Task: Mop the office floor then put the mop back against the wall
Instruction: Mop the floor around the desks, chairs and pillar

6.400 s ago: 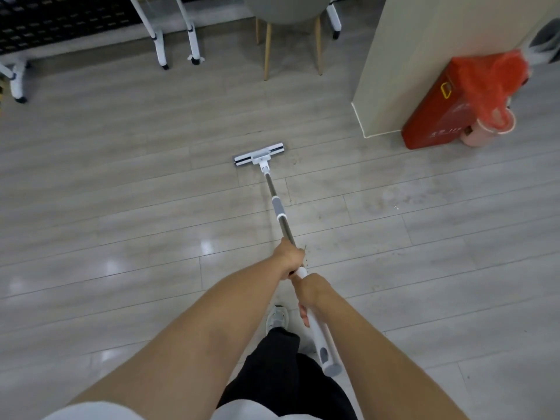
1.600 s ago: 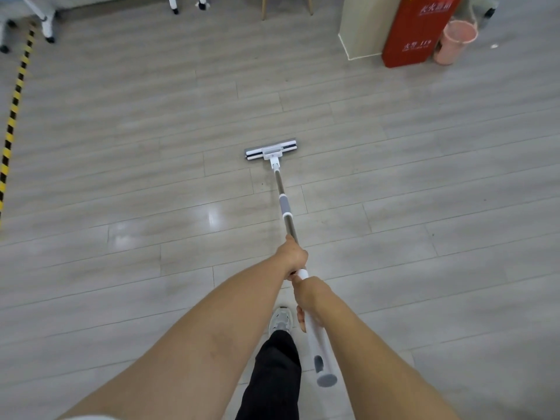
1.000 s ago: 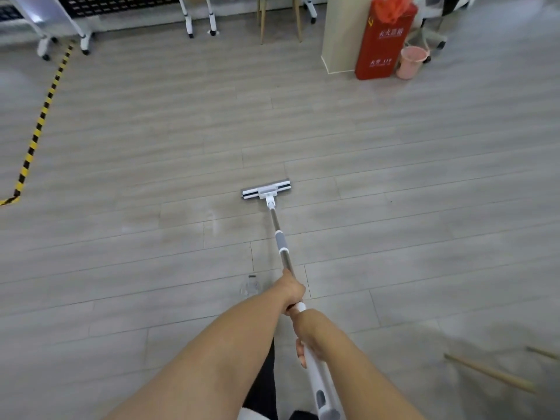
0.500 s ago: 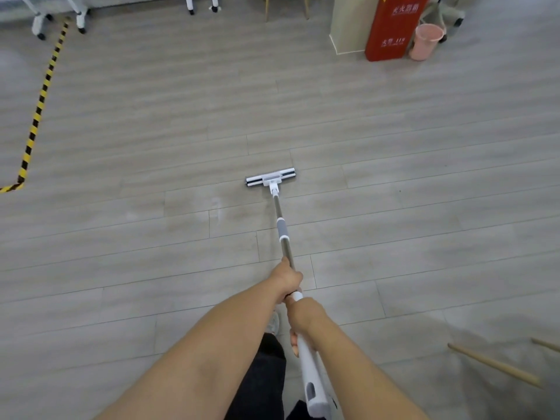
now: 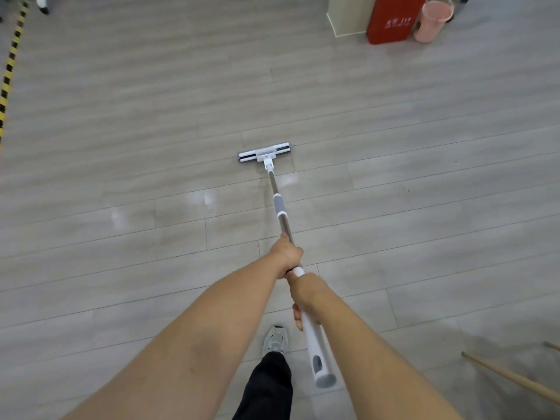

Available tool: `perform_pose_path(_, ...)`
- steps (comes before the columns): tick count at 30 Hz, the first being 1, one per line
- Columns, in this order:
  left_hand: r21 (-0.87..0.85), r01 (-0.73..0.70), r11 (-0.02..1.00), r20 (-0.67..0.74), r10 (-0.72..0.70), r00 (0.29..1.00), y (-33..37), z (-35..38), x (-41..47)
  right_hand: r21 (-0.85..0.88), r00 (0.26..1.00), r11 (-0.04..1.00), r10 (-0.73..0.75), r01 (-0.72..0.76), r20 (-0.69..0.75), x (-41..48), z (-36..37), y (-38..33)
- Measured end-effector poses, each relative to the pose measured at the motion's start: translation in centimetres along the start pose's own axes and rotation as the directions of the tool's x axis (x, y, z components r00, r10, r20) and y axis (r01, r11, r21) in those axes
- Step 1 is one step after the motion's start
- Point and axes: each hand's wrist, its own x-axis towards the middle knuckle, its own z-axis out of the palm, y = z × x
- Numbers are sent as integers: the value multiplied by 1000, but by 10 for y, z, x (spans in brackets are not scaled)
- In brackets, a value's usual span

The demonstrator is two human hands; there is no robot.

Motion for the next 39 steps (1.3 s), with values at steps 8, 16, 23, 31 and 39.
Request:
perform_pose_path(8, -12, 16, 1000, 24, -16, 1000, -14, 33, -22, -111, 998, 994, -27, 21, -49, -10, -19, 39)
perform_pose_path(16, 47, 12, 999, 24, -13, 1000, -99, 123, -115, -223, 1000, 975, 12, -7, 22, -55, -31, 179)
perform_pose_path(23, 64, -8, 998, 38, 6, 999, -207, 219, -233, -348, 998, 936, 59, -49, 17, -114, -34, 352)
perform_pose_path(31, 60, -21, 998, 24, 19, 1000, -260, 271, -305, -260, 997, 963, 72, -68, 4, -164, -41, 444)
perform_pose_path(39, -81, 33, 996, 124, -23, 992, -258, 266, -296, -239, 990, 963, 137, -128, 20, -153, -45, 432)
